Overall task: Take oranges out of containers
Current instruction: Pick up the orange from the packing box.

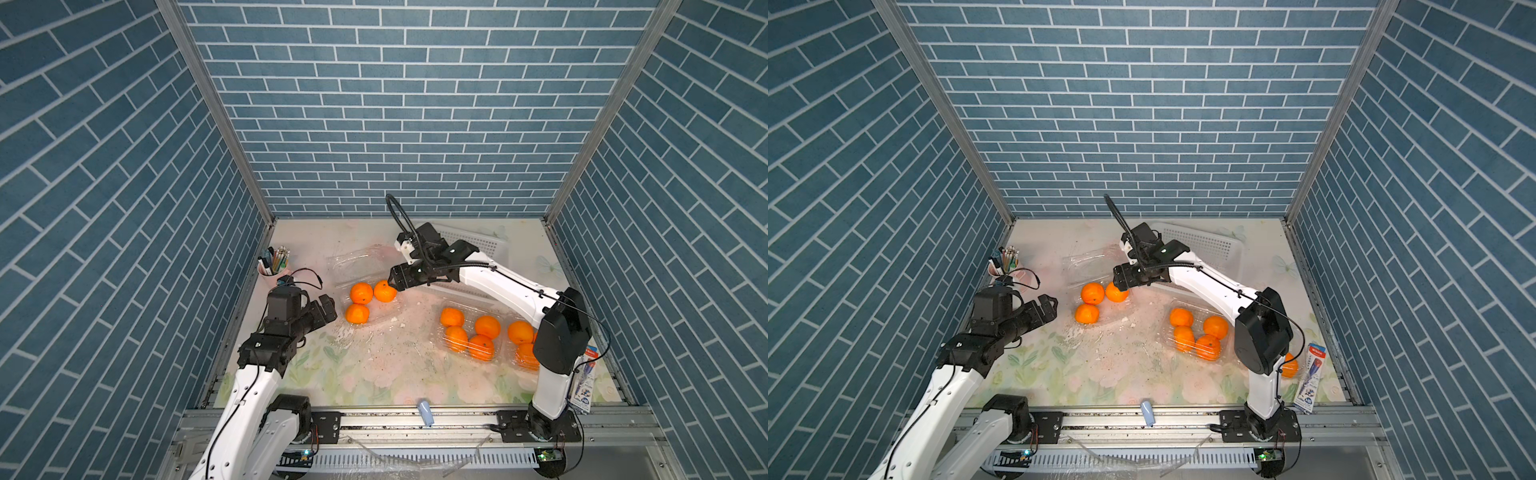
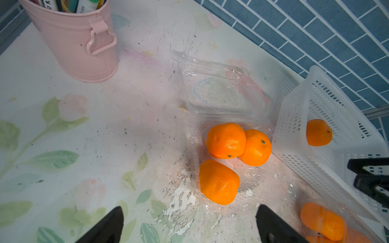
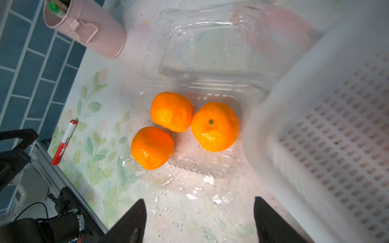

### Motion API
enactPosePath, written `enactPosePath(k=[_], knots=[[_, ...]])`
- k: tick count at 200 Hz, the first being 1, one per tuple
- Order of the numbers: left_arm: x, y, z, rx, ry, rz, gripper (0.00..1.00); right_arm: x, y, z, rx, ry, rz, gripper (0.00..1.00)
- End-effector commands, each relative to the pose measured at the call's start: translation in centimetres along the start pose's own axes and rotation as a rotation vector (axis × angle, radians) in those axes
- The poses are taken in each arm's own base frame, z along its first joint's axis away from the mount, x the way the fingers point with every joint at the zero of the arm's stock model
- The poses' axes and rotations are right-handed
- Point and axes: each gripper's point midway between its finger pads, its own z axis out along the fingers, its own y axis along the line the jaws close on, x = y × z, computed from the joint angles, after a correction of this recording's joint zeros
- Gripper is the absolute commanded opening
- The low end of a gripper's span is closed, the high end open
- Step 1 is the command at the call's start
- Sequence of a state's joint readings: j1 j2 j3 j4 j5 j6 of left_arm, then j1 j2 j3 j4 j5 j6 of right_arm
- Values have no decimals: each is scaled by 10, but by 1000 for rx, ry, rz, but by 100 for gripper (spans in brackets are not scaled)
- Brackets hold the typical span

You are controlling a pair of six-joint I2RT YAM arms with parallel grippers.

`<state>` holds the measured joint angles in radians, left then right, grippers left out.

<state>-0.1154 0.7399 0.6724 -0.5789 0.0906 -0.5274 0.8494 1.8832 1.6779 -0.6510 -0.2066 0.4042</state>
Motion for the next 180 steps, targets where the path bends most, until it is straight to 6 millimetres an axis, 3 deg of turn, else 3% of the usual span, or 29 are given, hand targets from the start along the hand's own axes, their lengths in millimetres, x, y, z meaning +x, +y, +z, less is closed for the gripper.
enactPosePath(k=[1,27,69,102,163,167,180], knots=[[2,5,2,-20,1,-3,99,10,11,22,-5,41,15,79],[3,5,3,-21,7,-2,99,16,10,35,22,85,-75,78],[6,7,2,-26,10,2,99,15,-8,51,100,99,-334,81],[4,7,1,-29,4,4,99,12,-4,61,86,99,-543,82],[4,8,4,-33,12,7,99,5,0,79,76,148,-626,83],[4,8,4,-34,13,8,99,11,-5,91,80,177,-628,83],[4,8,4,-36,14,13,99,11,-8,95,91,195,-634,83]])
